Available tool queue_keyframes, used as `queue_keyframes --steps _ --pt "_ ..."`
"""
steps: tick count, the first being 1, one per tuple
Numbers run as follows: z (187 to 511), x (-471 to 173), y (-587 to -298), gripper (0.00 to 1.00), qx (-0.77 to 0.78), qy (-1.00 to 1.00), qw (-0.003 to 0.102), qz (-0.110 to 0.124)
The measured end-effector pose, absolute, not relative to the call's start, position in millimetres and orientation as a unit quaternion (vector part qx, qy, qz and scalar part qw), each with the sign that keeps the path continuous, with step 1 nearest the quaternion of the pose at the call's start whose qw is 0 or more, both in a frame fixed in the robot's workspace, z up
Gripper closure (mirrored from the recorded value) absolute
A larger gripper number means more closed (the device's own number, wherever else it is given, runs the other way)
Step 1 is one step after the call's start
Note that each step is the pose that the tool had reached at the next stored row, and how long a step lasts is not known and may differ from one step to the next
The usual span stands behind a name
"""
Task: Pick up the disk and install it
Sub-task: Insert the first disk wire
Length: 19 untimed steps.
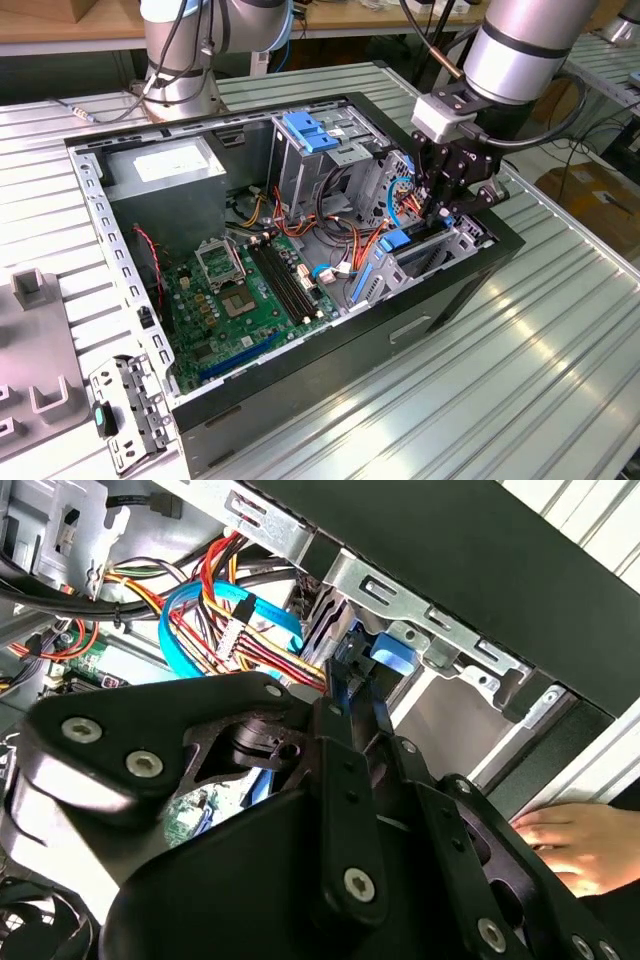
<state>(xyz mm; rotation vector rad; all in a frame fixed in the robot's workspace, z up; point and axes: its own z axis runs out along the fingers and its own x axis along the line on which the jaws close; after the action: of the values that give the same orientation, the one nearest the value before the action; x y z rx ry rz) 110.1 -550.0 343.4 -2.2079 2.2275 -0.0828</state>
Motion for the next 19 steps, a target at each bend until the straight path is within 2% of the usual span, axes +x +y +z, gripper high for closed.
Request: queue_keyframes --steps 4,8,9,19 --pt "361.2 110.1 -550.0 0.76 -0.704 0.71 0.002 -0.027" --pt "362.1 110.1 -550.0 0.77 -0.704 0.71 0.002 -0.027" --pt "362.3 110.1 -550.0 0.89 -0.704 0.71 0.002 -0.027" --pt "362.7 110.1 -550.0 0.89 -0.704 0.71 0.002 -0.027"
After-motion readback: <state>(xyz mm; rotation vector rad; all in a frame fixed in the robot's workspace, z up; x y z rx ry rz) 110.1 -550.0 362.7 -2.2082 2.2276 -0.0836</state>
